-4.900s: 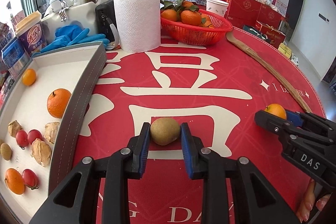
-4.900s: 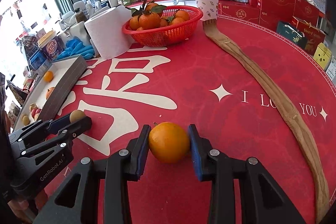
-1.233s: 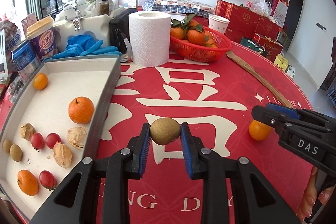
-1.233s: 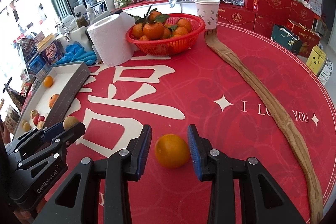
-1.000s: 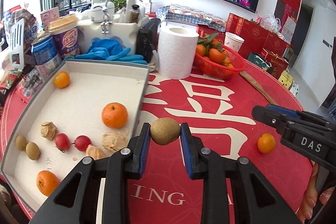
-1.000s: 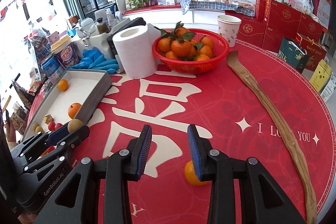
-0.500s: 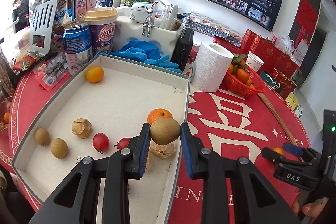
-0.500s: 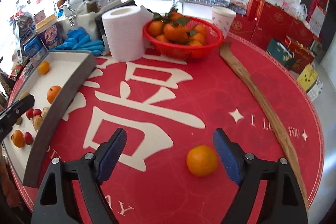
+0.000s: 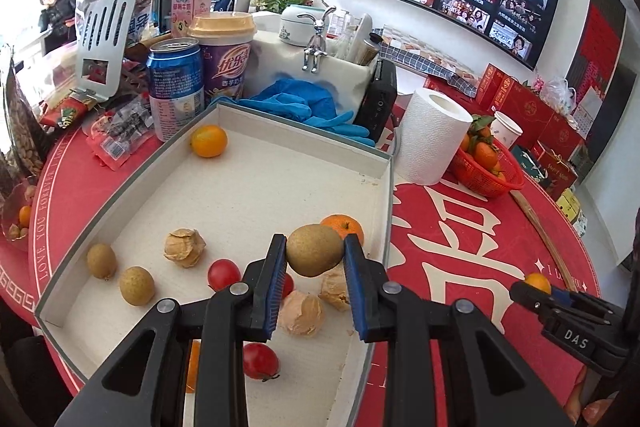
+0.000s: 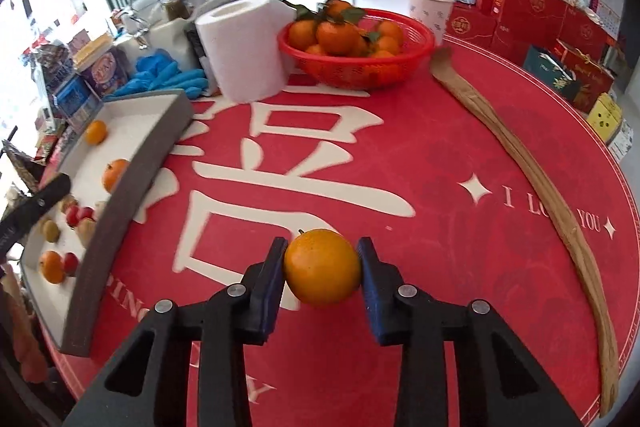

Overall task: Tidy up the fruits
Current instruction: 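Carry the orange over the tray with the right tool, then open both tools to drop the fruits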

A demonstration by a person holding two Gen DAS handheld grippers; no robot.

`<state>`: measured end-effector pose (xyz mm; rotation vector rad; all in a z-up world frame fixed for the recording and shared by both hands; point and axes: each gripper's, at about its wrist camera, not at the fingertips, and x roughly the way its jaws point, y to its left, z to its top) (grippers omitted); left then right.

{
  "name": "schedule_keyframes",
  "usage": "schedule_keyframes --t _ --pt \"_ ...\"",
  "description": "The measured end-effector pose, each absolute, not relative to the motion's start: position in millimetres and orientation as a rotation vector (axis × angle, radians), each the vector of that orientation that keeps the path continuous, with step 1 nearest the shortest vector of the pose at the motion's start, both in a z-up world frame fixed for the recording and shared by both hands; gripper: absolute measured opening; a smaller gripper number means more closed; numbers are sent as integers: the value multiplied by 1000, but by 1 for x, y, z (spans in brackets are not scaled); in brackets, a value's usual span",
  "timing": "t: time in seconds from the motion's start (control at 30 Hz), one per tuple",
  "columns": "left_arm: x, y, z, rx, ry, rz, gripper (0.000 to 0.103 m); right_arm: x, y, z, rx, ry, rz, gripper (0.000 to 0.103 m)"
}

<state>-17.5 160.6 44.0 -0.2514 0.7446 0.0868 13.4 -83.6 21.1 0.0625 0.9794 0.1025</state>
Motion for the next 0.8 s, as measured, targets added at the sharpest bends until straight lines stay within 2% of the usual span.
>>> schedule_keyframes --t 0.17,0.37,0.47,0.5,0.53,0.63,0.7,0.77,0.8 --pt "-17 179 41 -265 748 155 31 33 -17 45 57 971 287 36" --pt "-14 197 32 -294 790 214 32 64 56 46 13 998 416 36" --pt "-13 202 29 -304 807 238 54 79 78 36 -5 1036 443 36" --pt "-13 203 29 -303 810 245 67 82 82 33 -16 1043 445 36" --pt "-14 203 29 -302 810 250 75 83 87 31 -31 1052 446 36" --pt "-14 203 29 -292 814 263 82 89 96 28 -51 1061 449 37" --pt "-12 203 27 -296 840 279 84 91 96 30 -67 1058 434 43" --pt "-9 205 23 -306 868 285 85 92 97 32 -76 1052 425 72" --pt "-8 206 21 -307 873 283 85 92 97 34 -78 1042 423 76"
